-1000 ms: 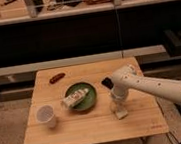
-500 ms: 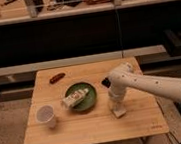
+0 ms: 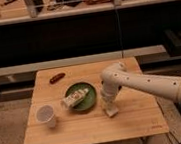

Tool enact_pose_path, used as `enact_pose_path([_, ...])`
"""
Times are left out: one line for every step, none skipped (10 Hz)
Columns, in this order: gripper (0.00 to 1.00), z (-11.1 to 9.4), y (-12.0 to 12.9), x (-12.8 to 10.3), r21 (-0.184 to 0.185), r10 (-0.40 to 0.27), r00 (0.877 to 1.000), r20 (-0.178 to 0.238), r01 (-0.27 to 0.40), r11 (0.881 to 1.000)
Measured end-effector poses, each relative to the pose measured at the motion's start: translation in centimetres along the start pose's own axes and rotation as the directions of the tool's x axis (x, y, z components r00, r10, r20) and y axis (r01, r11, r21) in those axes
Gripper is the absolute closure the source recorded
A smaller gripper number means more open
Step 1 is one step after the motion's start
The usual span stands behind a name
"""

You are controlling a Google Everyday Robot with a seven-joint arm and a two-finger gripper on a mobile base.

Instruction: Wipe the white sponge on the table

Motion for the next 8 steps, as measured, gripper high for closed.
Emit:
enact_pose_path([1.00,0.9,-1.1,0.0,0.015,-0.032,0.999,0.014,0.032,0.999])
enact_pose_path([1.00,1.4,-2.6,-0.4,0.031,-0.084,0.996,0.026,0.083,0.996])
enact_pose_path([1.00,1.6,-3.3,-0.6,0.039,-0.110,0.994,0.028,0.108,0.993])
enact_pose_path([1.00,1.5,-3.2,-0.7,0.039,-0.106,0.994,0.026,0.105,0.994])
enact_pose_path([1.00,1.5,-3.5,-0.7,0.041,-0.110,0.993,0.029,0.109,0.993])
enact_pose_path([1.00,1.5,-3.5,-0.8,0.040,-0.112,0.993,0.033,0.111,0.993])
enact_pose_path([1.00,1.5,-3.8,-1.1,0.040,-0.124,0.992,0.037,0.123,0.992])
enact_pose_path([1.00,1.6,-4.5,-1.6,0.039,-0.160,0.986,0.047,0.158,0.987])
